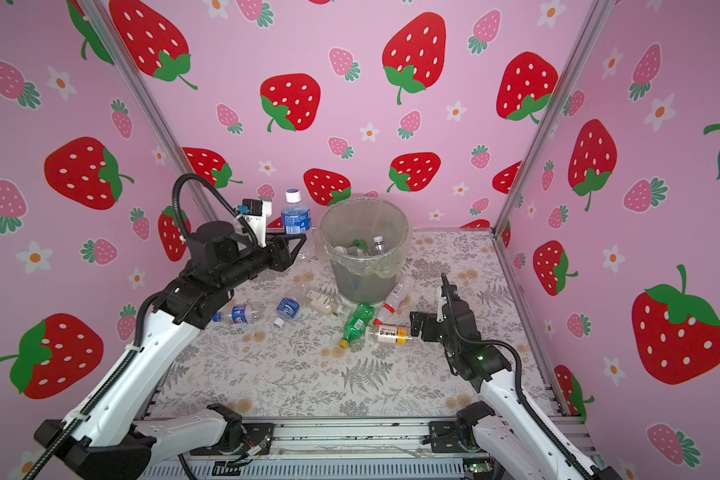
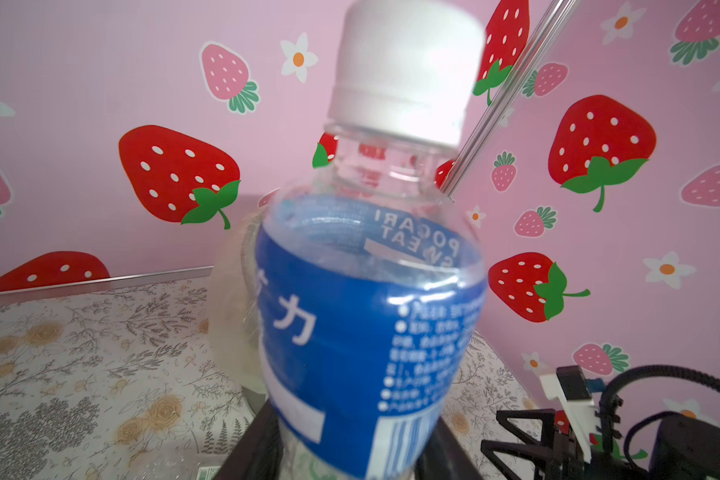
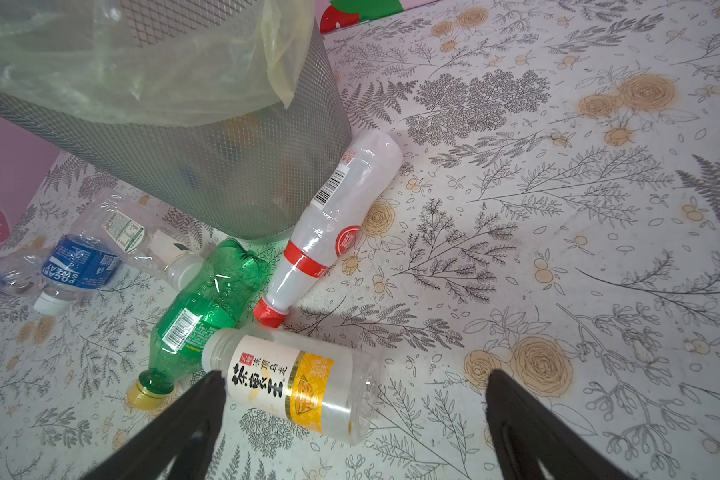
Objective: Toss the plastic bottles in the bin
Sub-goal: 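Move the blue-label bottle over the bin and open the left gripper, then withdraw the left gripper while the right gripper reaches toward the red-capped bottle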
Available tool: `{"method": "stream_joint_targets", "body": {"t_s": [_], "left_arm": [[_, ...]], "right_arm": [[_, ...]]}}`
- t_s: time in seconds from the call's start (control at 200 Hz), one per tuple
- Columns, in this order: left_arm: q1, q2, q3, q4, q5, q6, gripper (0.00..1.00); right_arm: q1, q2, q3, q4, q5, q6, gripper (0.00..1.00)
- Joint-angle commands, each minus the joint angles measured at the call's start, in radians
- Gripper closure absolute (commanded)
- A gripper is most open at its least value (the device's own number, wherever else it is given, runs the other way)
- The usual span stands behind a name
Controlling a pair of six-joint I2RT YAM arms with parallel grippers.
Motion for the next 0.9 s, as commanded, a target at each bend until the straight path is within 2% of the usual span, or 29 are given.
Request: {"method": "stream_joint_targets", "body": {"t_s": [0.0, 0.07, 0.175, 0.22, 0.23, 0.3, 0.36, 0.595, 0.705, 0.895], "left_arm": [[-0.027, 0.121, 0.150, -0.002, 0.044, 0.012, 0.55], [-0.040, 0.210, 0.208, 0.027, 0.066, 0.005, 0.52], [-0.079, 0.375, 0.389, -0.071, 0.049, 0.049, 0.34], [-0.105, 0.449, 0.500, -0.162, 0.012, 0.089, 0.04], [-0.110, 0.464, 0.524, -0.182, 0.006, 0.095, 0.00], [-0.124, 0.532, 0.640, -0.262, -0.028, 0.107, 0.01], [-0.124, 0.530, 0.650, -0.252, -0.047, 0.085, 0.01], [-0.115, 0.319, 0.444, -0.119, -0.208, 0.103, 0.01], [-0.095, 0.235, 0.378, -0.145, -0.269, 0.098, 0.01], [-0.036, 0.122, 0.250, -0.194, -0.292, 0.098, 0.01]], "right_arm": [[-0.006, -0.032, -0.002, -0.019, 0.018, -0.004, 0.01], [-0.006, -0.039, 0.001, -0.020, 0.015, -0.001, 0.01], [-0.006, -0.047, 0.007, -0.027, 0.012, 0.002, 0.01], [-0.006, -0.050, 0.009, -0.032, 0.011, 0.004, 0.01], [-0.006, -0.051, 0.008, -0.032, 0.011, 0.004, 0.01], [-0.006, -0.057, 0.011, -0.040, 0.011, 0.006, 0.01], [-0.006, -0.065, 0.010, -0.040, 0.011, 0.006, 0.01], [-0.007, -0.078, 0.003, -0.040, 0.014, 0.010, 0.01], [-0.007, -0.063, 0.006, -0.040, 0.009, 0.006, 0.01], [-0.008, -0.030, 0.007, -0.027, -0.002, 0.007, 0.01]]}}
